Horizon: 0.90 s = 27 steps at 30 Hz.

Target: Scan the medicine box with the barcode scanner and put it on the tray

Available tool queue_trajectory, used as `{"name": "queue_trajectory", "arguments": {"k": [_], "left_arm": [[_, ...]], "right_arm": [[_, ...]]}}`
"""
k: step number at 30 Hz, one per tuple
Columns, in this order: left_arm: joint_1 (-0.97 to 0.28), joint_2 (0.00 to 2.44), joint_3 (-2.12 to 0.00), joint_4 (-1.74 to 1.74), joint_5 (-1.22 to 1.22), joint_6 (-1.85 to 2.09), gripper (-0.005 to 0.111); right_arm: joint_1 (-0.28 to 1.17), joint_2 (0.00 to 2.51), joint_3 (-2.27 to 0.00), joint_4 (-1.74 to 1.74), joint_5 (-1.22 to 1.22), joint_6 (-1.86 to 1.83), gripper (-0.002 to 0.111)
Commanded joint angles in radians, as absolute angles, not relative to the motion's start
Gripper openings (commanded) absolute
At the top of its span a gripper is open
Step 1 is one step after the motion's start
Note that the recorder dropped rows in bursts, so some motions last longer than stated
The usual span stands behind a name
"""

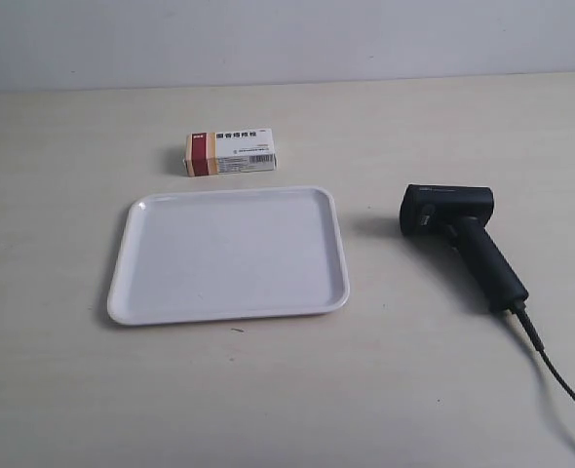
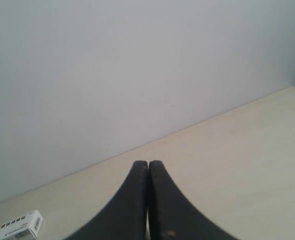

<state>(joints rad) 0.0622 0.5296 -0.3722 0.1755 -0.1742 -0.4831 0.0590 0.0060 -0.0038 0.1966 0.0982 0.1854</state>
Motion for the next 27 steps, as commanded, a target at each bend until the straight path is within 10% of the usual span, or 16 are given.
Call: {"name": "queue_trajectory", "arguments": {"k": [1,9,15,20,23,27], "left_arm": [[-0.071,1.004,-0.601,0.483,-0.021,-0.667,0.000],[-0.385,1.709,-1.090,0.589,0.366,-0.415,0.000],[-0.343,2.020,-1.569,-0.326,0.875,0.736,0.000],[-0.302,2.145,-1.720,-0.522,0.800,0.864,0.001],[-0.307,2.182,-1.723,-0.433,0.704,0.900,0.018],[-0.310,2.209,-1.725,-0.430,0.646,0.934,0.074]], "right_arm": [[0.059,0.000,0.000,0.204,0.095,0.183,0.000],[0.059,0.000,0.000,0.204,0.107,0.183,0.000],[0.059,0.000,0.000,0.204,0.107,0.183,0.000],[0.059,0.000,0.000,0.204,0.116,0.176,0.000],[0.059,0.000,0.000,0.204,0.118,0.176,0.000],[0.059,0.000,0.000,0.199,0.108,0.176,0.000]]}}
